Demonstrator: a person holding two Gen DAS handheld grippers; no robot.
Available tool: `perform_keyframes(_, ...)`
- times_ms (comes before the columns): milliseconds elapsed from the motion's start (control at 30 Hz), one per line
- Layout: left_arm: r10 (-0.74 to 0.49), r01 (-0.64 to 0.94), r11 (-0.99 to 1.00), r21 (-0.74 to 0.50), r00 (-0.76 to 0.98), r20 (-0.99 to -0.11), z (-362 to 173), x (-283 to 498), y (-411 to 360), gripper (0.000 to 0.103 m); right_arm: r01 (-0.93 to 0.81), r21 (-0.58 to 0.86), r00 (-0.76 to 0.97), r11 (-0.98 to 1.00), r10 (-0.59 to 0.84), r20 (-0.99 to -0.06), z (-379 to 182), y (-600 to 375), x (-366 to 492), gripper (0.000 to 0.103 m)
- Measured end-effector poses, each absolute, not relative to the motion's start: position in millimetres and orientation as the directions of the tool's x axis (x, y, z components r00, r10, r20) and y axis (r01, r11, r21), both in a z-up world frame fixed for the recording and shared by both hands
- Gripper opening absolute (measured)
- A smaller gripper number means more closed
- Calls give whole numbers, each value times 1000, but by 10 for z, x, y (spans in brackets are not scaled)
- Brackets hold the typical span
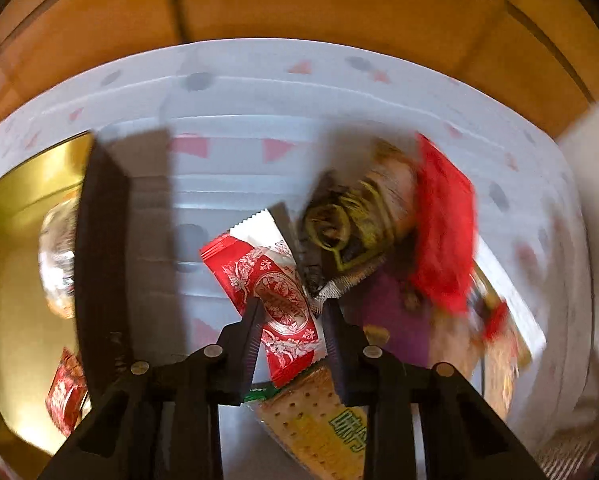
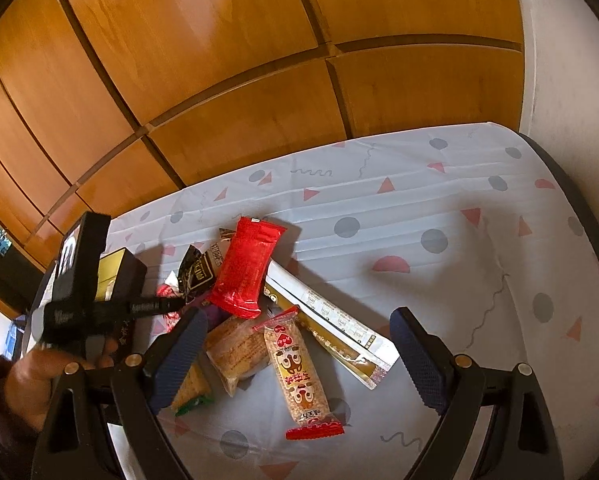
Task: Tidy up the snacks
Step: 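Move the left gripper to the red-and-white wrapped snack in the pile, then grasp the red-and-white wrapped snack with the left gripper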
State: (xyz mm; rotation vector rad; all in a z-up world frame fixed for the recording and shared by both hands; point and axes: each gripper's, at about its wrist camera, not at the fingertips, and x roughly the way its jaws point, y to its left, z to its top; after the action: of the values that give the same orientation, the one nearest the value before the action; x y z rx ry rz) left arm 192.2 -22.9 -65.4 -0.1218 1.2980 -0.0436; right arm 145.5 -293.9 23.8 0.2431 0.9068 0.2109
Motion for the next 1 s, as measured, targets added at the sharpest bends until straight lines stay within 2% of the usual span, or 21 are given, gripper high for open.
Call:
perform_keyframes(133,-160,-31,984,-175,272,-949,-582,1852,-146,30,-65,290,598,955,270,-755,235,-2945,1457,93)
perform_keyframes(267,-156,-138,971,-197,263,-952,-511,1819,58,32,-51,288,597,956,260,-759,230,-2958,1460,93)
perform_keyframes(333,-154,-183,962,-204,253,-955,-505,1774,146,38,-45,290,596,956,259,-760,227,-2967,1467,93)
perform_keyframes(400,-152,-213,955,-207,249,-957,-522,1776,179,39,-43,290,594,956,258,-762,226,-2969,1468,93)
perform_keyframes(533,-134,-198,963,-183,236,-962,-582,1879,52,40,-47,289,593,956,259,-762,226,-2963,1473,93)
perform_keyframes(600,-115,-196,967,-165,244,-963,-650,2027,-80,46,-48,290,592,956,261,-763,225,-2962,1471,93)
perform_keyframes(700,-83,-165,978,-124,238,-968,-749,2110,-164,47,-48,291,591,955,263,-763,222,-2959,1470,93)
perform_keyframes(800,-87,-126,984,-122,252,-964,-873,2135,-170,47,-50,292,592,955,264,-762,224,-2957,1471,93)
perform_keyframes(900,-66,-101,990,-97,274,-959,-840,2074,-146,32,-51,293,592,955,265,-761,224,-2952,1468,93)
perform_keyframes(1000,-88,-89,989,-118,287,-954,-764,1973,-59,29,-45,288,600,957,256,-758,232,-2954,1460,93)
